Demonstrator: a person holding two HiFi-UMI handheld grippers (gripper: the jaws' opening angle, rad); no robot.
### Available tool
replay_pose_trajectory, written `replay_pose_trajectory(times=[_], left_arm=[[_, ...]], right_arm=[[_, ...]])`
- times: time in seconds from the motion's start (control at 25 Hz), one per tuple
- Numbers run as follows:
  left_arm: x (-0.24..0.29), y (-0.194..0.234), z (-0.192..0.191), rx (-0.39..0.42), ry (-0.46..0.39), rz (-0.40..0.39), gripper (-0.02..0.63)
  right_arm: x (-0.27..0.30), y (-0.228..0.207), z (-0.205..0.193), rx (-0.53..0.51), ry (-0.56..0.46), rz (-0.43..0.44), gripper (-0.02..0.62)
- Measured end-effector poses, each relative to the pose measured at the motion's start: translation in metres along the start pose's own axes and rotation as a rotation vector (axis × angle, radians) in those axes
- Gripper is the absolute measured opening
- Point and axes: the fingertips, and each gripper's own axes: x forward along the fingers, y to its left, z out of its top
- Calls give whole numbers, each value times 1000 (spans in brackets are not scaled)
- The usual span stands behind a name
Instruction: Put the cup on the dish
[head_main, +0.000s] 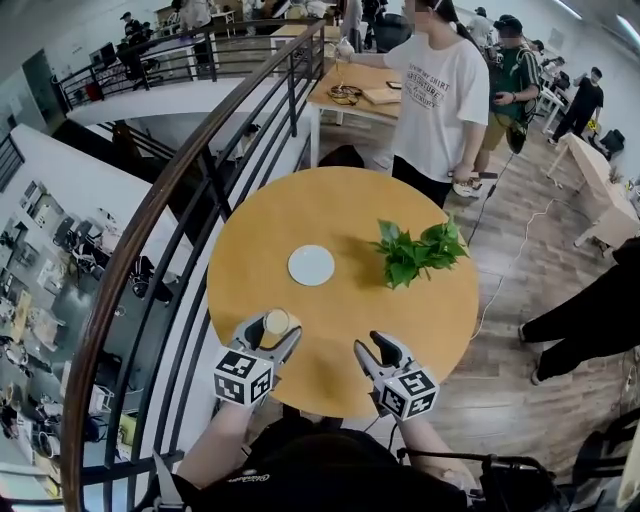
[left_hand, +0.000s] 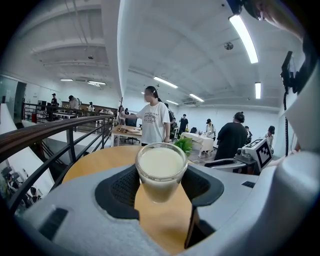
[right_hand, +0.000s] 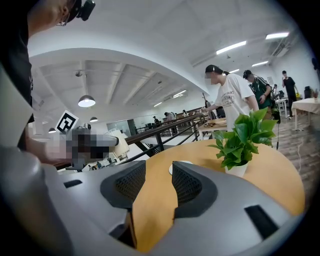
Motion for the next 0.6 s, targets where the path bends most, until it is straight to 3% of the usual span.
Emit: replay_pose_trajectory(times=[0.32,0.6], left_arm=[[12,20,6,14,16,-28,262],[25,38,-5,-1,45,-40,262]], right_arm=[[26,0,13,-33,0,-17,152],[46,-3,-1,-6,40,-27,150]])
